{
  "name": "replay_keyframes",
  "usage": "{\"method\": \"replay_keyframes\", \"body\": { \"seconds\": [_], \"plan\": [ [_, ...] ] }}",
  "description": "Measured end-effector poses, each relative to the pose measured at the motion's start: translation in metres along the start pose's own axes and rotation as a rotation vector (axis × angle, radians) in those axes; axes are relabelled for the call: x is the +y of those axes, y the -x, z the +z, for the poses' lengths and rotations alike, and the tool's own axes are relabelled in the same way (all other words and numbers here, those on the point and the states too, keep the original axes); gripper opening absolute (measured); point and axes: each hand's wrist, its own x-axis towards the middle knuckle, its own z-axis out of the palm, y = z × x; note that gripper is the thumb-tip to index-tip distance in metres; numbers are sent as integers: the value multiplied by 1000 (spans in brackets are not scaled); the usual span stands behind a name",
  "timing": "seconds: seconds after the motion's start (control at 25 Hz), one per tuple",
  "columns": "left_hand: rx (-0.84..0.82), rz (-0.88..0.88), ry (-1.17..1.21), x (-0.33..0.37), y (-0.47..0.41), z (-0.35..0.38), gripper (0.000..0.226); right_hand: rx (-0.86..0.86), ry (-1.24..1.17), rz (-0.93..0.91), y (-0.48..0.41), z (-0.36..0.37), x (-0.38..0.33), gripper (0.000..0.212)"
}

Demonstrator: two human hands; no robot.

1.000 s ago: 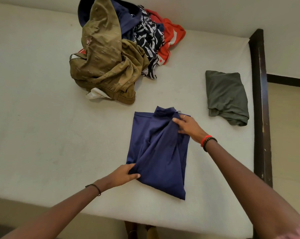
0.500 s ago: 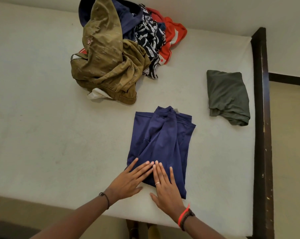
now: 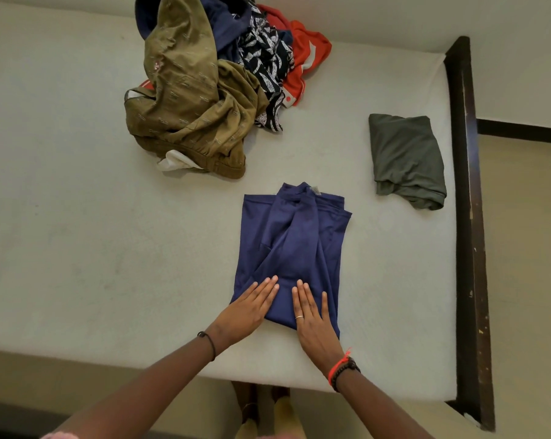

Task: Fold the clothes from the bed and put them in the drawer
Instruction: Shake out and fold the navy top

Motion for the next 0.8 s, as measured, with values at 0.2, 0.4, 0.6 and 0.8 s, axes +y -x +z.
{"method": "replay_keyframes", "body": {
  "seconds": [0.2, 0.4, 0.6, 0.8],
  "plan": [
    [-206, 28, -25, 22, 37, -14, 79, -304, -234, -2, 34, -18, -15, 94],
    [-421, -12, 313, 30, 55, -50, 46, -693, -506, -64, 43, -68, -12, 58],
    [-344, -57, 540, 2, 33, -106, 11, -606, -634, 8, 10, -128, 28, 17],
    [-203, -128, 584, -34, -14, -144, 28, -413, -679, 54, -35, -153, 77, 10]
  ]
}}
